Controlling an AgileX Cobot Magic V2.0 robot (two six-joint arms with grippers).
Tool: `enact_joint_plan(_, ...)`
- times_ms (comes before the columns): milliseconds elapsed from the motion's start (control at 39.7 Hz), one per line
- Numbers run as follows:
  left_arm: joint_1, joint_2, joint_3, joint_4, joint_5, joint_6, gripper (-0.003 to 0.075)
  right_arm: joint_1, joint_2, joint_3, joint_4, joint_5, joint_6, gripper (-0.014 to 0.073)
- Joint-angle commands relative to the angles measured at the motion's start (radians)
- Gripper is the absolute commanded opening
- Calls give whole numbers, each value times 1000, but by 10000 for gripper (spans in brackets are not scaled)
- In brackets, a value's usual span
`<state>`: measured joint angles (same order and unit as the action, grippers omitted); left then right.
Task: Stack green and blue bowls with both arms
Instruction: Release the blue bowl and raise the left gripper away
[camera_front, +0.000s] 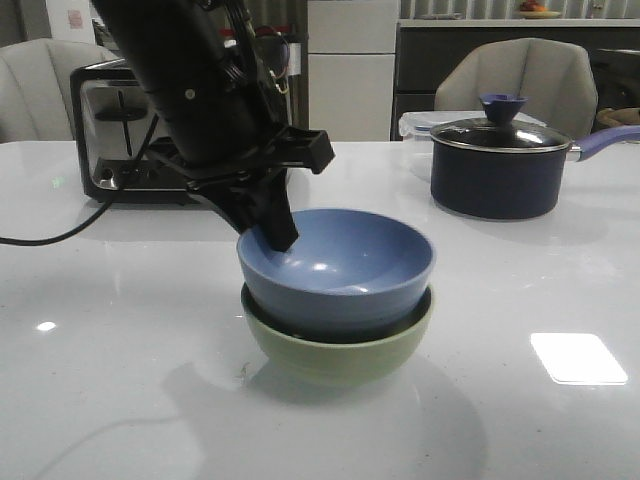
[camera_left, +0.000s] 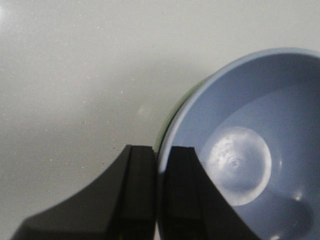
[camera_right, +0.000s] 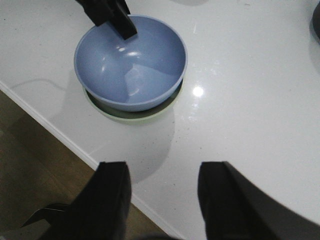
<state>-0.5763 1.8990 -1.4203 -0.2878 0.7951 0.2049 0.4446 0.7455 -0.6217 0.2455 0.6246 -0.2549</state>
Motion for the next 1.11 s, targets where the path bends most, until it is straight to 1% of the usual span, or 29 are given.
enact_joint_plan(0, -10, -42, -31, -30, -45, 11, 222, 0, -7, -27, 18, -58, -8, 435)
enact_joint_plan(50, -10, -42, -31, -41, -41, 26, 292, 0, -7, -27, 18, -58, -8, 435)
enact_joint_plan(126, -10, -42, -31, -47, -31, 26, 375, 0, -7, -27, 18, -58, -8, 435)
enact_joint_plan(201, -10, -49, -33, -47, -23, 26, 405, 0, -7, -27, 18, -58, -8, 435)
enact_joint_plan(252, -10, -58, -35, -47, -18, 26, 403, 0, -7, -27, 18, -58, -8, 435)
enact_joint_plan(403, -10, -161, -36, 15, -13, 28, 403, 0, -7, -27, 18, -58, -8, 435)
enact_joint_plan(503, -10, -254, -26, 39, -1, 28, 403, 0, -7, -27, 18, -58, -8, 435)
enact_joint_plan(604, -10, -357, 17, 62, 5, 28, 403, 0, -7, -27, 18, -58, -8, 435)
enact_joint_plan(730, -10, -505, 100, 102, 5, 28, 403, 0, -7, -27, 18, -58, -8, 435)
enact_joint_plan(957, -10, -797, 305, 182, 8, 28, 403, 0, -7, -27, 18, -58, -8, 435)
enact_joint_plan(1083, -10, -947, 417, 234, 16, 6, 403, 0, -7, -27, 18, -58, -8, 435)
